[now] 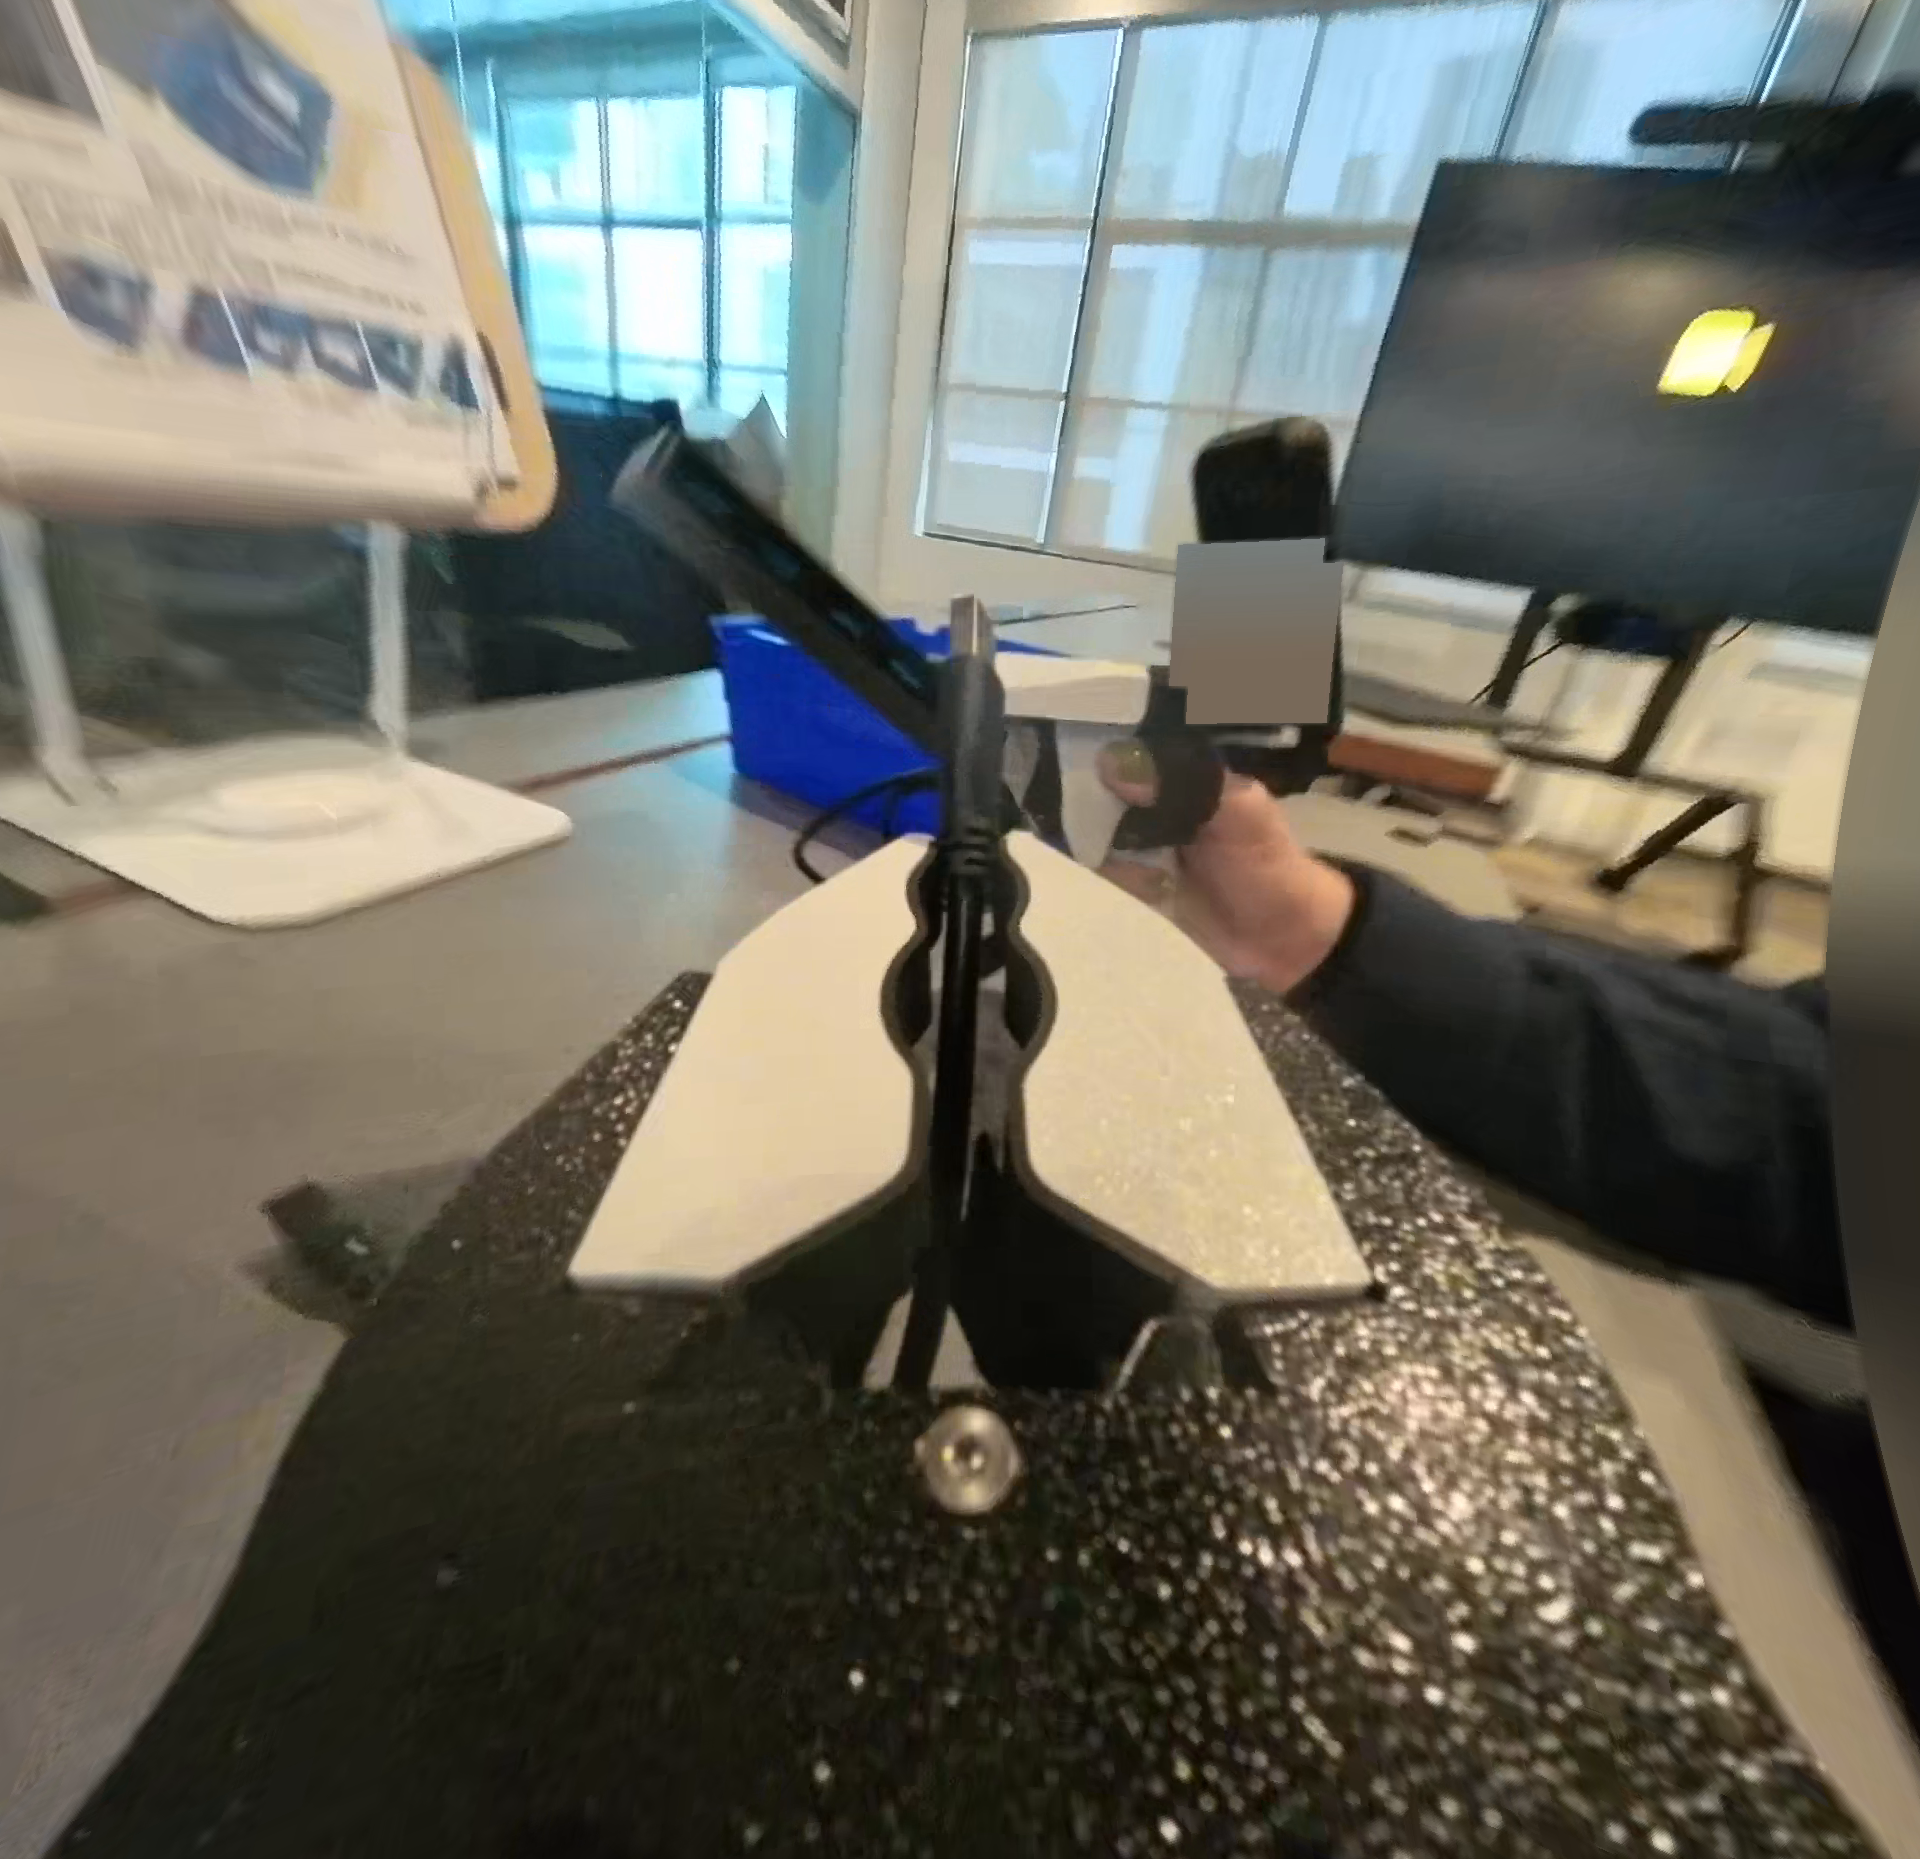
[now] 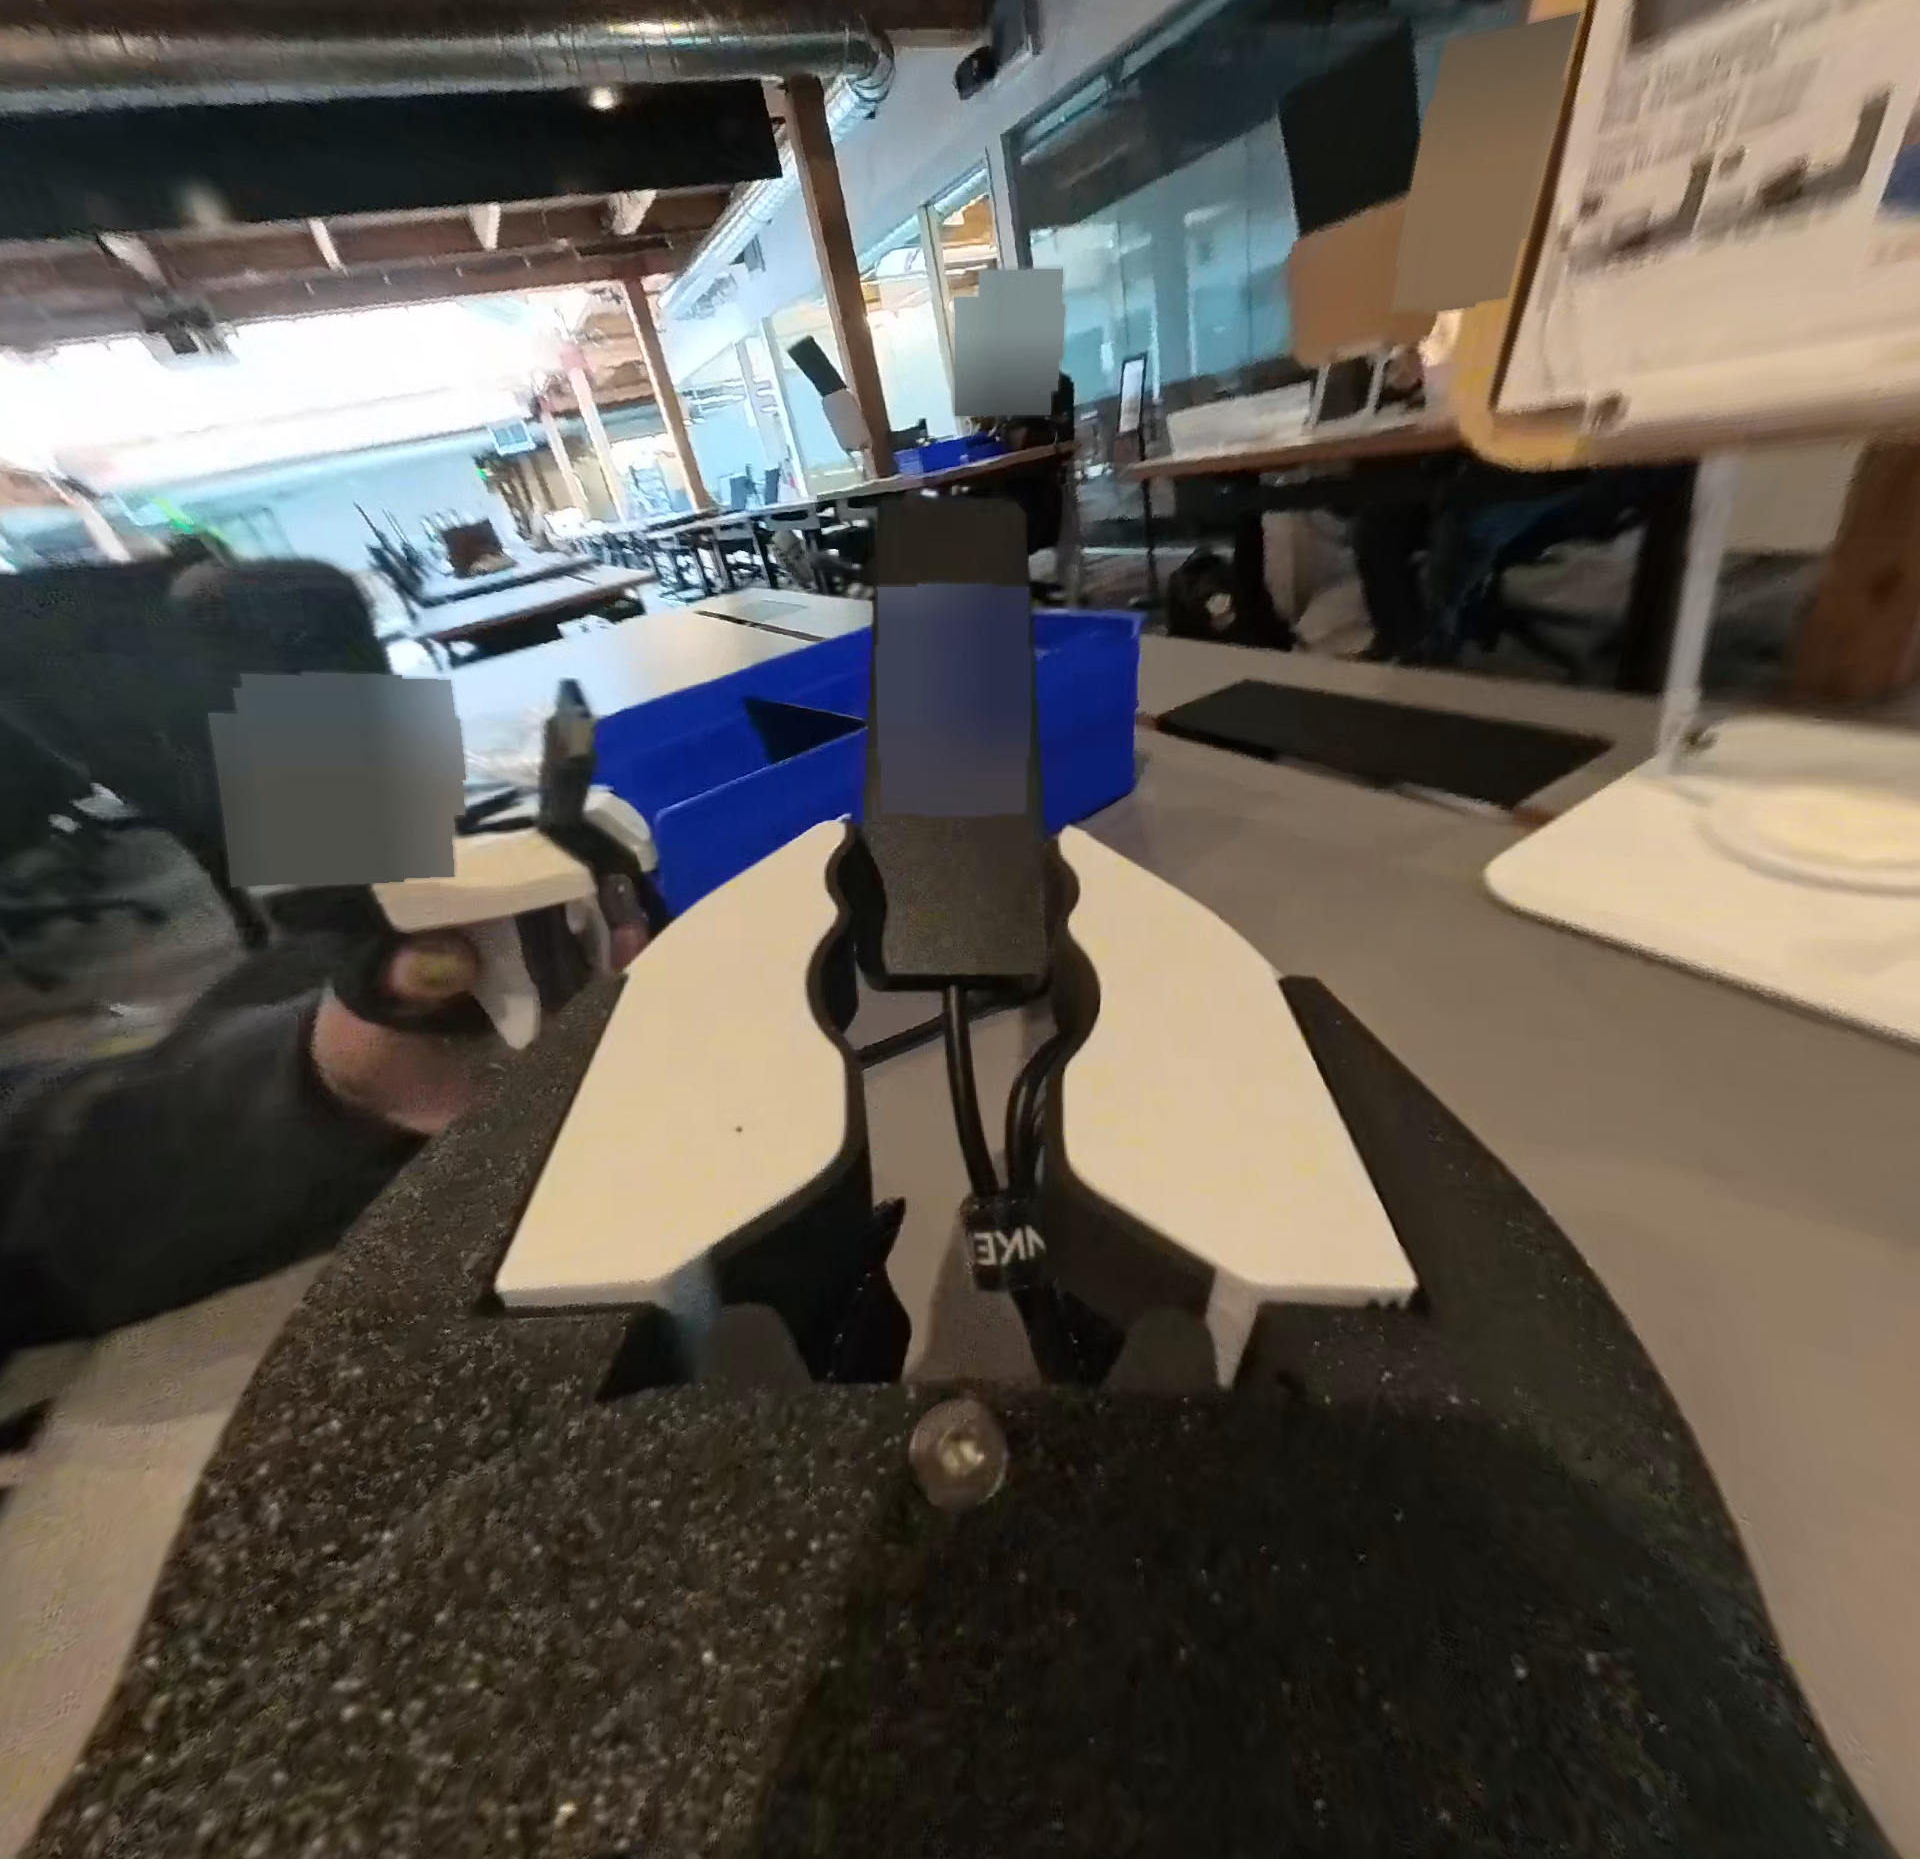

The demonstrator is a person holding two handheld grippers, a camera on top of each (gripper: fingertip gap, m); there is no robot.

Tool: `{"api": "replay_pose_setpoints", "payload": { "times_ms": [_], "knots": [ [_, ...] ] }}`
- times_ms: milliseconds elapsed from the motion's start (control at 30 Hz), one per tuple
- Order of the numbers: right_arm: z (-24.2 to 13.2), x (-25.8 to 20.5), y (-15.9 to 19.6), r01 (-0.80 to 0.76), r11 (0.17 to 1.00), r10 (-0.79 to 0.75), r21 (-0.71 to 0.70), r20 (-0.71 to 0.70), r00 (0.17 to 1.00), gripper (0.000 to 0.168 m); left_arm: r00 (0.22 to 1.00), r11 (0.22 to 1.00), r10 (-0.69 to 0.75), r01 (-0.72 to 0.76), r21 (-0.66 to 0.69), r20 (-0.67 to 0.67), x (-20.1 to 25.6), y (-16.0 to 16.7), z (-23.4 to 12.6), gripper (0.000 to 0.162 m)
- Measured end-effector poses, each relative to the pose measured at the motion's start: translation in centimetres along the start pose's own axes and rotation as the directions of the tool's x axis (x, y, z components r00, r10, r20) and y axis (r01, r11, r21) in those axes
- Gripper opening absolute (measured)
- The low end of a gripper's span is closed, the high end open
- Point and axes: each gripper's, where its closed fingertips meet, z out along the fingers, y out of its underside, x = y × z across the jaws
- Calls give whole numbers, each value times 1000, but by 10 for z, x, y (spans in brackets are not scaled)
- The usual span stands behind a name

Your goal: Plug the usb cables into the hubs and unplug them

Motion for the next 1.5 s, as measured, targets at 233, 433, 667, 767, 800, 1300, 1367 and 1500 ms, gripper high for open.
{"api": "replay_pose_setpoints", "payload": {
  "times_ms": [233, 433, 667, 767, 800, 1300, 1367, 1500],
  "knots": [
    [3, -23, -1, 407, 910, -411, -79, -48, 910, 33, 898, 900, -426, 409, -149, -106, -3, 19, 2, 8],
    [10, -35, 8, 624, 765, -637, -158, -46, 769, 33, 863, 863, -493, 468, -189, -113, 1, 28, 5, 8],
    [11, -36, 12, 701, 684, -722, -200, -57, 689, 33, 821, 831, -552, 529, -173, -147, -2, 27, 3, 8],
    [11, -29, 12, 687, 689, -718, -231, -88, 691, 33, 822, 836, -545, 518, -179, -166, 1, 26, 3, 8],
    [11, -26, 14, 678, 692, -713, -248, -88, 695, 33, 826, 839, -540, 513, -182, -163, 1, 27, 3, 8],
    [14, -20, 22, 548, 800, -580, -243, -81, 810, 33, 852, 852, -517, 502, -151, -85, -11, 28, 2, 8],
    [15, -20, 22, 547, 800, -580, -246, -83, 811, 33, 852, 851, -517, 502, -153, -84, -11, 29, 3, 8],
    [16, -21, 24, 549, 798, -581, -249, -76, 810, 33, 852, 851, -519, 505, -147, -76, -12, 29, 3, 8]
  ]
}}
